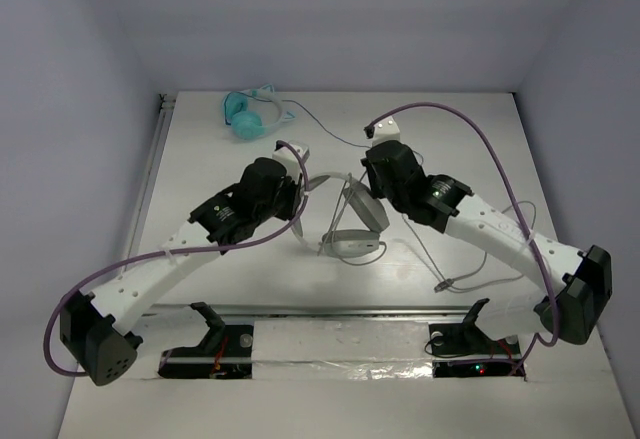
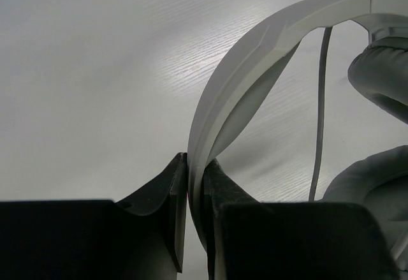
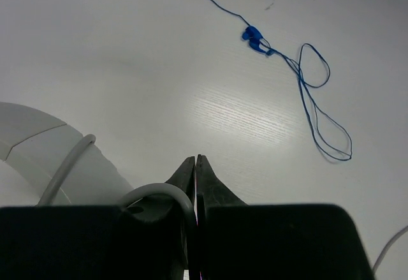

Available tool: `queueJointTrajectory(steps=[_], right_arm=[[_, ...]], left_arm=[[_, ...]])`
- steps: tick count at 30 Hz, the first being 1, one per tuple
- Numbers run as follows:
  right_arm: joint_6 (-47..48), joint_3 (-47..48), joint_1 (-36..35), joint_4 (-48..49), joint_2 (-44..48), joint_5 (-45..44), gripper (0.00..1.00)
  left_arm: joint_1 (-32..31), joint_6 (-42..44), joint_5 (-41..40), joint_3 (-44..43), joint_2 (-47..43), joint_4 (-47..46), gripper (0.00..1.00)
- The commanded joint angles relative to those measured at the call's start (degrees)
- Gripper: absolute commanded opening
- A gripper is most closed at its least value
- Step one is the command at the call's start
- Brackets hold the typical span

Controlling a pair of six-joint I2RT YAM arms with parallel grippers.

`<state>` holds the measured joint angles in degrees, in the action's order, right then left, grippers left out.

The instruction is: Wrap the headphones

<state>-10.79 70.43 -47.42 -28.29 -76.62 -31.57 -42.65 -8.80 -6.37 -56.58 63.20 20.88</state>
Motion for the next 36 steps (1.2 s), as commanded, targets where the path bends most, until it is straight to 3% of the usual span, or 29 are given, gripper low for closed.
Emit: queueJointTrajectory(steps=[1, 6, 10, 16, 25, 28, 36], right_arm=[[0.8, 0.2, 3.0, 7.8, -0.1, -0.7, 0.09], [-1.4, -3.4, 4.7, 11.4, 0.4, 4.6, 0.16], [-3.7, -8.0, 8.1, 16.3, 3.5, 16.9, 0.23], [-6.4, -16.9, 12.9, 27.4, 9.7, 34.2, 0.24], [-12.4, -29.4, 14.5, 48.8, 12.0, 48.6, 0.27], [-13.6, -32.2, 14.5, 53.2, 10.5, 50.9, 0.32], [-17.0, -38.8, 14.5, 59.6, 6.0, 52.2, 0.34]], left_arm=[[-0.3, 1.9, 5.8, -0.7, -3.0, 2.1, 0.0], [0.3, 1.1, 11.8, -2.2, -5.0, 0.5, 0.0], [2.5, 0.5, 17.1, -5.3, -6.2, 0.0, 0.0], [4.2, -0.3, 21.4, -9.9, -6.2, 0.3, 0.0], [6.3, -2.2, 23.4, -17.0, -6.2, 0.5, 0.0], [6.4, -2.8, 23.1, -18.8, -5.8, -0.1, 0.0], [8.3, -3.5, 20.3, -30.6, -1.9, 2.2, 0.0]])
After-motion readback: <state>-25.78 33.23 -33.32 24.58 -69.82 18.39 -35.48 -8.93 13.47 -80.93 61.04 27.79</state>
